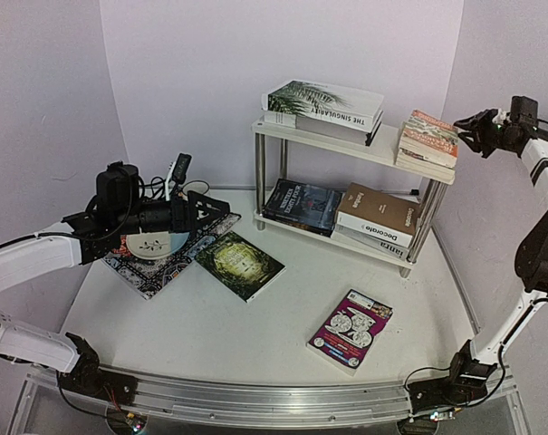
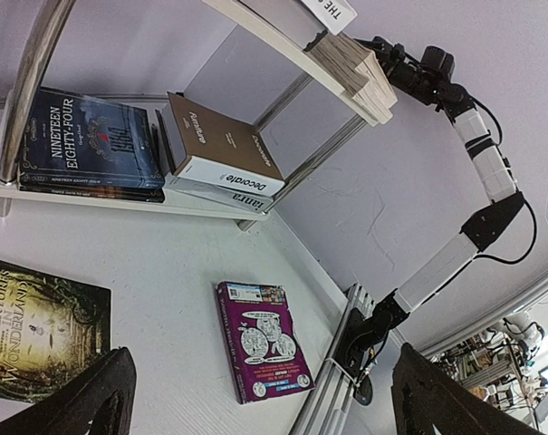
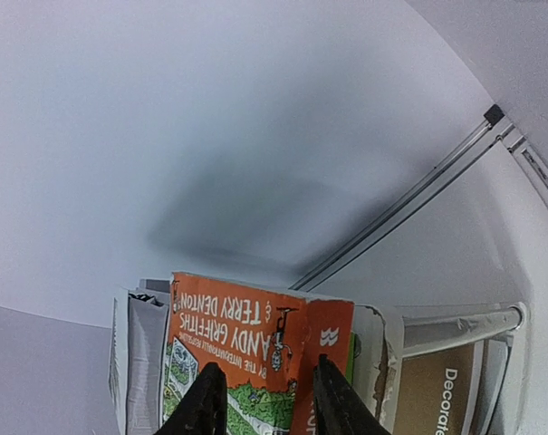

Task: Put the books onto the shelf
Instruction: Adjust the book at the book pile on the shelf.

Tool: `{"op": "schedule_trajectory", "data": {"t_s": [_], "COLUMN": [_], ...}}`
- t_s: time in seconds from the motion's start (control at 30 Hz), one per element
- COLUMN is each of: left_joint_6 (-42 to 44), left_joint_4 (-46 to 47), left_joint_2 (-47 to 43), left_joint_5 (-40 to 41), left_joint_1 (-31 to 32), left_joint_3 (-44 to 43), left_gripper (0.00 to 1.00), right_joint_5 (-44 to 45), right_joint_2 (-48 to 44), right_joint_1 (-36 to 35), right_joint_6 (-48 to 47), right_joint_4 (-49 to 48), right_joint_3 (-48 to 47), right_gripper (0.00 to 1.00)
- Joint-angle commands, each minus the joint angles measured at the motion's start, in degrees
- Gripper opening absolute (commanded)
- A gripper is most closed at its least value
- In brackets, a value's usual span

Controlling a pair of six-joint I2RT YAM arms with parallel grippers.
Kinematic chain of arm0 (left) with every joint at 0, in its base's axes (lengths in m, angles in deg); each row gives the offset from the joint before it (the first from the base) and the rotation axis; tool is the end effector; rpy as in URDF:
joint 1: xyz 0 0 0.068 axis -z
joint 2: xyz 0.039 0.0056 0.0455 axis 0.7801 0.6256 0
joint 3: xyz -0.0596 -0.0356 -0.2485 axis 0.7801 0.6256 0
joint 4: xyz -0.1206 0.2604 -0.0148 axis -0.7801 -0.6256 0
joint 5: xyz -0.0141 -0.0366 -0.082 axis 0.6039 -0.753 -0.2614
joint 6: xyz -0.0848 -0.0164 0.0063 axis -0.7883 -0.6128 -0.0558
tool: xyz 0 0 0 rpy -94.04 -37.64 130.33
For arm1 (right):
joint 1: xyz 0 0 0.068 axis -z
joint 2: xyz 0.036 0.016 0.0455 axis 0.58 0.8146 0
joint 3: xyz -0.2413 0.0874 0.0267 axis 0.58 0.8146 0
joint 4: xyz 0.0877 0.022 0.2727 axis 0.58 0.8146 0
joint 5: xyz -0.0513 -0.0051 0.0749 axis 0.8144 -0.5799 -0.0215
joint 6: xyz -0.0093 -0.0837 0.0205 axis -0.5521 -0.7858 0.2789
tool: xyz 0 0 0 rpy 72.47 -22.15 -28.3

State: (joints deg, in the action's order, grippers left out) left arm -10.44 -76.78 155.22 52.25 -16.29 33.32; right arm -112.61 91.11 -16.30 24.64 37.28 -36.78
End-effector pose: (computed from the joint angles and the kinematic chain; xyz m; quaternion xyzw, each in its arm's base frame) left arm 0.2514 -0.2286 0.2914 0.2022 0.7308 -0.5301 0.3795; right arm 0.4322 -0.0992 0.4648 0.1934 0.6942 0.4002 0.5661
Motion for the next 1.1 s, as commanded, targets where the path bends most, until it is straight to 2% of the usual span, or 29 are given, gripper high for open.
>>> {"op": "schedule_trajectory", "data": {"t_s": [0.0,0.7,1.07], "left_joint_6": [0.65,0.68,0.44], "left_joint_4": [1.29,1.26,1.28], "left_joint_2": [0.11,-0.39,-2.68], "left_joint_5": [-0.37,-0.06,0.91], "left_joint_1": [0.17,0.17,0.18], "left_joint_3": [-3.0,-2.54,-1.29], "left_gripper": [1.0,1.0,1.0], "right_joint_5": [-2.12,0.24,9.89], "right_joint_2": [1.36,2.81,-5.16], "right_joint_1": [-0.95,-3.46,-3.44], "right_joint_6": [1.58,0.9,-4.07], "right_joint_4": [-3.24,-3.61,-0.47], "right_joint_3": [-0.5,-2.02,0.9], "right_gripper": [0.32,0.32,0.51]}}
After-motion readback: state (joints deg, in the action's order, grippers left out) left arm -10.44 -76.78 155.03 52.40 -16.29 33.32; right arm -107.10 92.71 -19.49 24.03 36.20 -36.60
